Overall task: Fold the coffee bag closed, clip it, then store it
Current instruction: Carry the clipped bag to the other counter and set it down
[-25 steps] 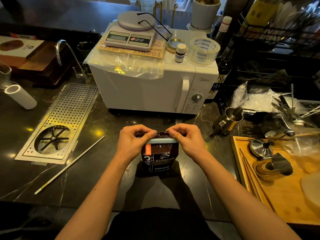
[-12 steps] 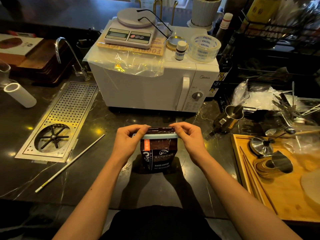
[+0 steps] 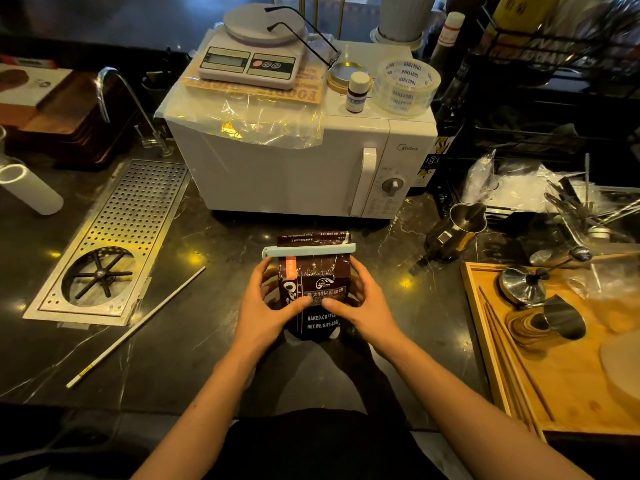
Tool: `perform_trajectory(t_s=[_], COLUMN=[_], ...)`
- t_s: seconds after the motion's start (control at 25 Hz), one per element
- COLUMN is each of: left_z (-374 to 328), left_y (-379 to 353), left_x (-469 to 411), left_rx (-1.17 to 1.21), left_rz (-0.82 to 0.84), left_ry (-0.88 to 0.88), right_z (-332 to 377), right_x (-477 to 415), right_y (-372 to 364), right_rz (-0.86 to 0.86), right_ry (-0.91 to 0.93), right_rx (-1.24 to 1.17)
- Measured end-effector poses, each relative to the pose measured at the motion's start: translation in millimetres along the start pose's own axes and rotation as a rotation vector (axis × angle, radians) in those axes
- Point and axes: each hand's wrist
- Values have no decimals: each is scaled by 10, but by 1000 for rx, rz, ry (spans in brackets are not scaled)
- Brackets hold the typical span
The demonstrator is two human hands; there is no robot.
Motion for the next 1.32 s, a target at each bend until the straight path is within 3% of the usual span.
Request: perform_trajectory(t_s=[0.28, 0.56, 0.8, 1.0, 1.32], left_z=[115, 129, -98, -514, -1145], left_y=[-20, -96, -43, -16, -469], left_x=[84, 89, -138, -537, -775], left_rx=[-127, -60, -58, 10, 160], left_rz=[-44, -117, -77, 12, 230], left_ry=[-9, -29, -108, -274, -476], right_z=[-169, -222, 26, 552, 1053], right_x=[24, 11, -25, -10, 530], right_y=[-72, -101, -153, -111, 206], right_rz=[-88, -146, -250, -421, -841], right_ry=[43, 19, 45, 133, 256], right_rx=[-33, 46, 23, -8, -65])
Point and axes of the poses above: each hand's wrist, its own x-axis away from the middle knuckle, its own y-axis out of the back of the hand, z = x × y, and after that the axes turned 9 degrees about -y, right-handed
